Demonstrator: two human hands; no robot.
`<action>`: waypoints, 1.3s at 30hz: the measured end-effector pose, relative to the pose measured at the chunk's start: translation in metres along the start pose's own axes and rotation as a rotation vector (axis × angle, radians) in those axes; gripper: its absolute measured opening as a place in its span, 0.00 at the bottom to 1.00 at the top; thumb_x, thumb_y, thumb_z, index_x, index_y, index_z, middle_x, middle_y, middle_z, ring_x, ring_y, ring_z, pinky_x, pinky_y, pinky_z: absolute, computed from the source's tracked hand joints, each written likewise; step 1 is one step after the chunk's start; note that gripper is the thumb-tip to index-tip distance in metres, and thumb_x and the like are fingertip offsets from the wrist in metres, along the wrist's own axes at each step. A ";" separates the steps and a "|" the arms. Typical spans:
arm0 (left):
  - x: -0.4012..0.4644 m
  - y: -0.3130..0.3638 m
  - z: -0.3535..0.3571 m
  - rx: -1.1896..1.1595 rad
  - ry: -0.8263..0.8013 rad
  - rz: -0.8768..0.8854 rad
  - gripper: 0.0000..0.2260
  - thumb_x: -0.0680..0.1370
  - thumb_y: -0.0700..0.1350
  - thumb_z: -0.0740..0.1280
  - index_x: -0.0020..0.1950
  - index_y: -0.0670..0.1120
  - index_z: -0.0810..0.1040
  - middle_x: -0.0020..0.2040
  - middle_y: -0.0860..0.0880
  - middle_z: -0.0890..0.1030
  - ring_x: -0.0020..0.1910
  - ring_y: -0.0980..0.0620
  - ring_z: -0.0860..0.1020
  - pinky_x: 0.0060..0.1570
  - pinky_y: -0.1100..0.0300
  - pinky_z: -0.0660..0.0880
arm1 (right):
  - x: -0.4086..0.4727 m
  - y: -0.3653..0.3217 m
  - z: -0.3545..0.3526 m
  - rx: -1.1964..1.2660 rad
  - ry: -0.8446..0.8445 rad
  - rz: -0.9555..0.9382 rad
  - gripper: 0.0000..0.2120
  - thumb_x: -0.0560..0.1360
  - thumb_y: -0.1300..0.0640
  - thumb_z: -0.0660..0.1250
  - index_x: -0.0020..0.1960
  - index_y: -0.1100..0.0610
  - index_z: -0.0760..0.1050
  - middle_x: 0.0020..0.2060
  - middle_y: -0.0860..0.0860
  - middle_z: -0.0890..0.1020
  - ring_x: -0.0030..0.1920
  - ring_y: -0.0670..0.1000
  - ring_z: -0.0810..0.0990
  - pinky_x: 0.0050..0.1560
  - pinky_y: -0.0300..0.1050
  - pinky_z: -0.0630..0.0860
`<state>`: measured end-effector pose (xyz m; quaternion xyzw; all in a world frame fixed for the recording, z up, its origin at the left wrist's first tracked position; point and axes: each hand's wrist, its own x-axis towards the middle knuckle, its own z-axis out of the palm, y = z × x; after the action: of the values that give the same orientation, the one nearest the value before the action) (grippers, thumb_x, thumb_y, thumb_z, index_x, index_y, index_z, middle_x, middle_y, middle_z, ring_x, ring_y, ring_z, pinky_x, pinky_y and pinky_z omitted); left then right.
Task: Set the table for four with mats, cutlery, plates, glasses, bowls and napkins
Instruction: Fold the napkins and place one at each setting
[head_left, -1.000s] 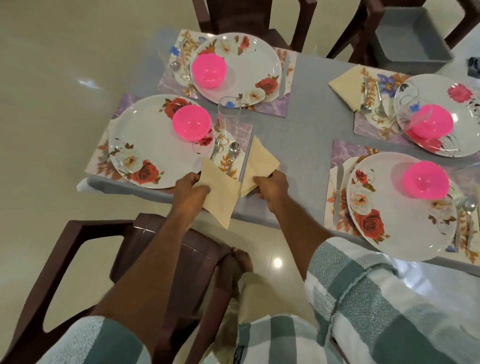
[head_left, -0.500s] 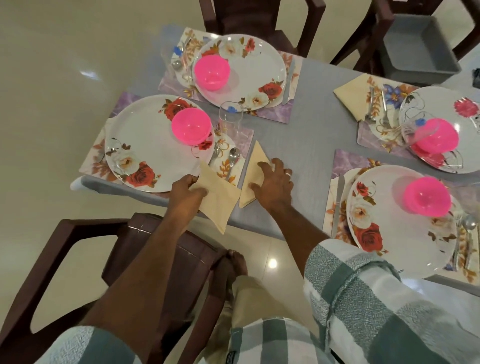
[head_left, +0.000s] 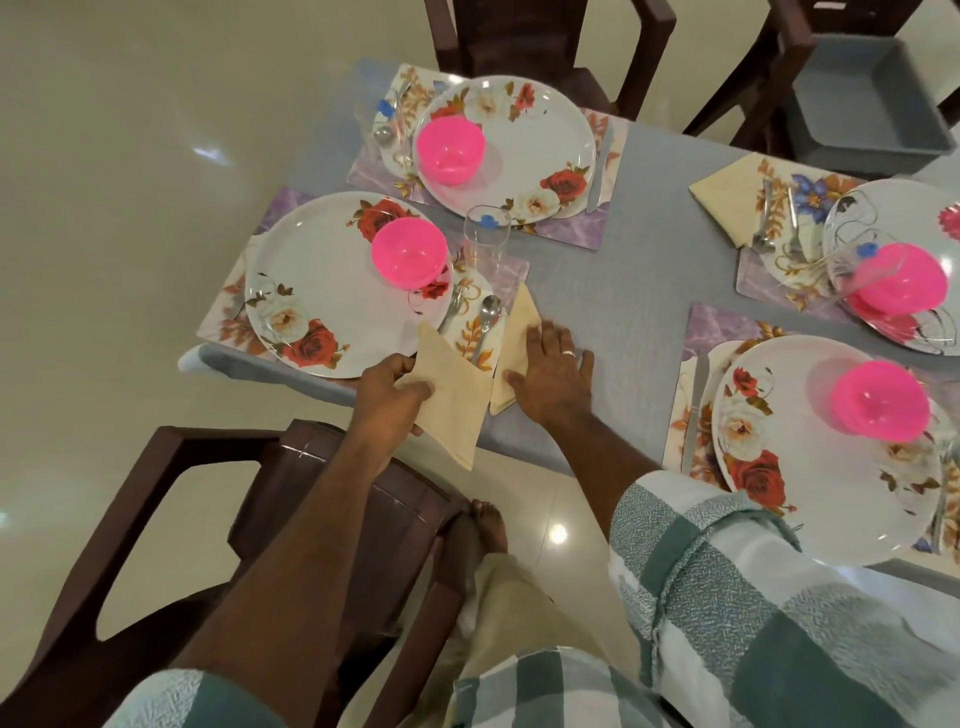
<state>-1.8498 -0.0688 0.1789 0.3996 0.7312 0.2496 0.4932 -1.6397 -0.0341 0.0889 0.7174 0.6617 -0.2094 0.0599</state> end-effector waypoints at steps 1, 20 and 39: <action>-0.002 0.000 -0.003 -0.001 0.000 0.004 0.06 0.80 0.40 0.68 0.55 0.48 0.77 0.51 0.55 0.80 0.48 0.56 0.78 0.33 0.60 0.82 | -0.001 -0.001 0.000 -0.007 0.002 -0.003 0.37 0.82 0.38 0.55 0.82 0.54 0.45 0.82 0.53 0.45 0.81 0.57 0.42 0.77 0.65 0.43; -0.143 -0.094 -0.185 0.057 0.017 0.253 0.08 0.75 0.36 0.70 0.52 0.47 0.80 0.50 0.46 0.83 0.51 0.46 0.82 0.48 0.48 0.80 | -0.191 -0.155 0.017 0.025 0.366 -0.250 0.23 0.82 0.51 0.60 0.75 0.55 0.67 0.76 0.52 0.69 0.77 0.53 0.63 0.76 0.60 0.56; -0.219 -0.227 -0.350 0.396 0.156 0.257 0.05 0.75 0.41 0.73 0.49 0.47 0.82 0.45 0.51 0.81 0.44 0.54 0.79 0.37 0.70 0.69 | -0.312 -0.322 0.119 0.087 0.164 -0.382 0.23 0.82 0.49 0.59 0.75 0.54 0.66 0.76 0.50 0.69 0.76 0.52 0.65 0.77 0.61 0.55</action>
<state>-2.2064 -0.3668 0.2570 0.5577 0.7448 0.1921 0.3118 -1.9916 -0.3281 0.1614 0.5954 0.7788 -0.1862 -0.0657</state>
